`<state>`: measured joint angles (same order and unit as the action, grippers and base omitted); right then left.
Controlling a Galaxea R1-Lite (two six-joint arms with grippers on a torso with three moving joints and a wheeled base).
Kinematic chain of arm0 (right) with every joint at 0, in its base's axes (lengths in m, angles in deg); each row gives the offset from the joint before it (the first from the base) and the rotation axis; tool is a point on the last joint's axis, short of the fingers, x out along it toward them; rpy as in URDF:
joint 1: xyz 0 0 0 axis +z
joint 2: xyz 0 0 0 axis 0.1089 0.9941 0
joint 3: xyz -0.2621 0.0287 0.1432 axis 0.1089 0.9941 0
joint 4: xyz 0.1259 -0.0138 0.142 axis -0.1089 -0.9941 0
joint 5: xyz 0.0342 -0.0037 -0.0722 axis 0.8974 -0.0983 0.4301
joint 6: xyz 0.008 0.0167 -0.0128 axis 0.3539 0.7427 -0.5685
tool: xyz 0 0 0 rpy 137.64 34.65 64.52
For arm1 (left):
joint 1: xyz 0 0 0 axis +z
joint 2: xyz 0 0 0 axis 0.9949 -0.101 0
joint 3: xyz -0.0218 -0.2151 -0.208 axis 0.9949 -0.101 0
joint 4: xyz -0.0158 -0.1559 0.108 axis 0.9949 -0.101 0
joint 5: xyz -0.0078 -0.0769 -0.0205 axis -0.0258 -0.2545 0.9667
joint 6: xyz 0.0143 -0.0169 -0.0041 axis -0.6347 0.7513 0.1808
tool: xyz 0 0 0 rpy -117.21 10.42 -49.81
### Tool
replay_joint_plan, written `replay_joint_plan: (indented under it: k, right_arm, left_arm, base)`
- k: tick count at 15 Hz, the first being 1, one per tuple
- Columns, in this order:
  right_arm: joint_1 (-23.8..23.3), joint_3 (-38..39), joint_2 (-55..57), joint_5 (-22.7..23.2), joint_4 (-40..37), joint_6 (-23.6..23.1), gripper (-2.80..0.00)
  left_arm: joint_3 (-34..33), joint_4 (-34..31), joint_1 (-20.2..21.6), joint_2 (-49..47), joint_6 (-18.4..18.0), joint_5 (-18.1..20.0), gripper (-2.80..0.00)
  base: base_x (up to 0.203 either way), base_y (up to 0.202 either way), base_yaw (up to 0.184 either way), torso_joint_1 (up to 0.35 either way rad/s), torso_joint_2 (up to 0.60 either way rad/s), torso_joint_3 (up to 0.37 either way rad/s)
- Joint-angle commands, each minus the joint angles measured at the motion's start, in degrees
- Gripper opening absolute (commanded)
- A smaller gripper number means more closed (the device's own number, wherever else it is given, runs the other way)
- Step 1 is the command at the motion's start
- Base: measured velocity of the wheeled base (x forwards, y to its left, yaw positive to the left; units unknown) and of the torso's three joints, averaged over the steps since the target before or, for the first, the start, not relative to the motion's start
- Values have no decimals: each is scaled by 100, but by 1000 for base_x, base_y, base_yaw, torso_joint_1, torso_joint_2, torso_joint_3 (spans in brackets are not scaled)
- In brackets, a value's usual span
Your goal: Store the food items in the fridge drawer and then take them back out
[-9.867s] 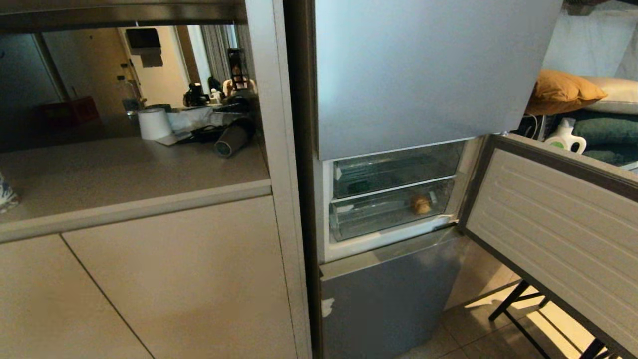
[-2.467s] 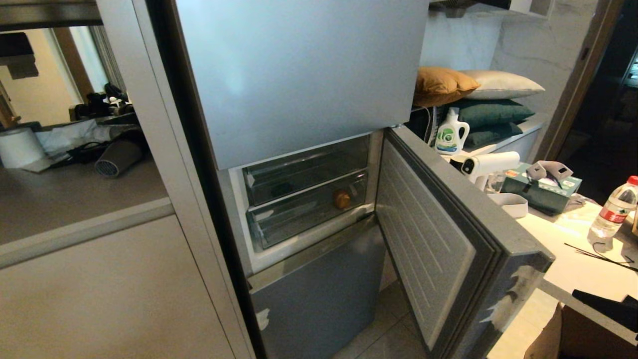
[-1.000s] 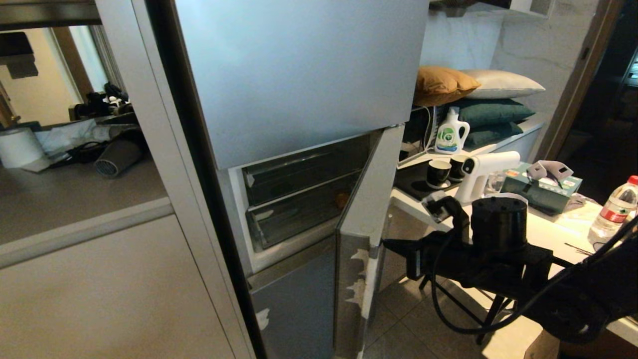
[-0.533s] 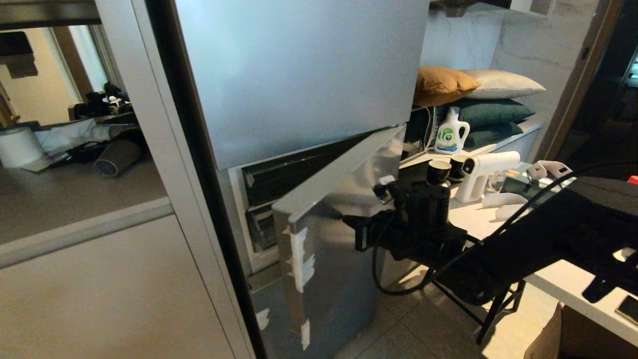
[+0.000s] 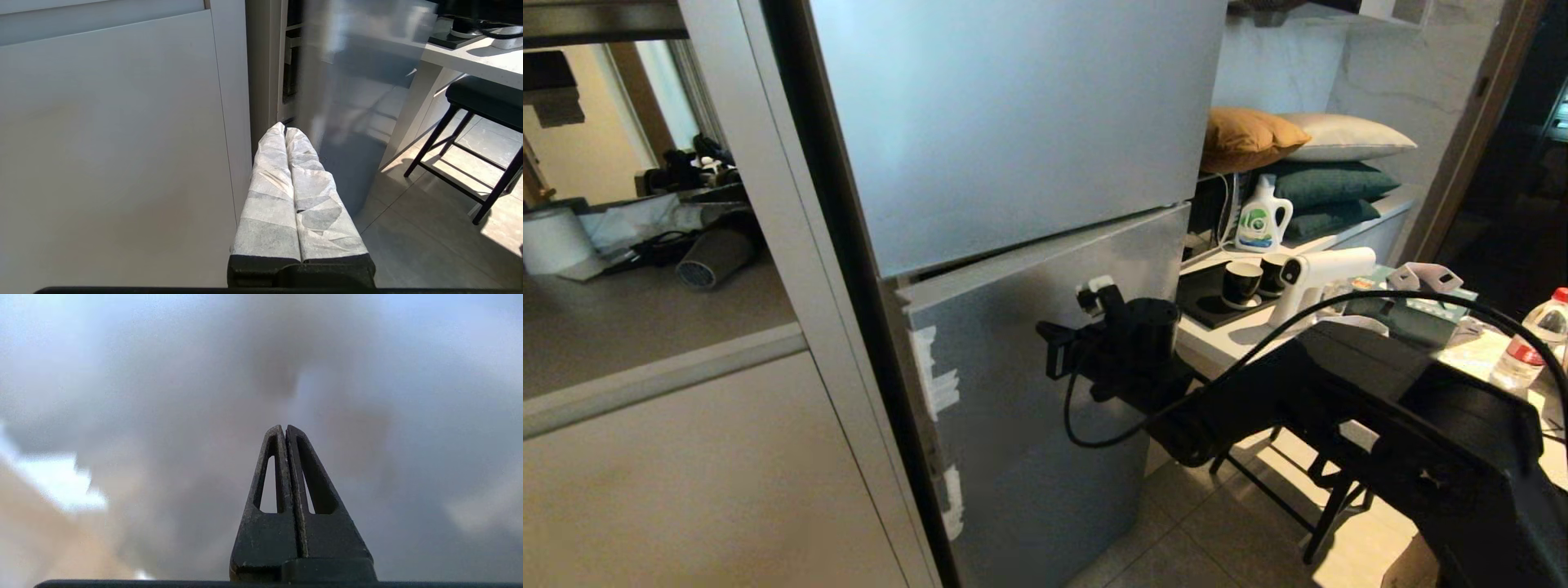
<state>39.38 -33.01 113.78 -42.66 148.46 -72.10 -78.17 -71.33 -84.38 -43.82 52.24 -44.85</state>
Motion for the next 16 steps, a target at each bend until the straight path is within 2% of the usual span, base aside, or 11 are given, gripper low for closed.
replay_joint_plan:
  k: [1,4,7,9,12,14,16]
  right_arm:
    - [0,-420,390,-36,24,10,-280]
    - [-18,-622,524,-184,29,31,-280]
    - [-1,-157,249,-395,59,22,-280]
    - [52,684,-426,-500,88,8,-280]
    - [200,2449,-1999,-748,106,-62,-280]
    - [269,3680,-3134,-1115,111,-176,-280]
    - [296,4668,-4207,-1695,114,-262,-280]
  left_arm:
    - [-62,4,1,-7,4,1,-280]
    - [-62,7,-7,-7,4,1,-280]
    - [-62,-1,-2,-7,4,1,-280]
    - [-62,-2,-8,-7,4,1,-280]
    - [-62,-2,1,-7,4,1,-280]
    - [-62,-2,-8,-7,-4,1,-280]
    - [-62,-2,0,-7,4,1,-280]
  base:
    - [0,0,0,0,0,0]
    - [0,0,0,0,0,0]
    - [0,0,0,0,0,0]
    - [0,0,0,0,0,0]
    - [0,0,0,0,0,0]
    - [0,0,0,0,0,0]
    - [0,0,0,0,0,0]
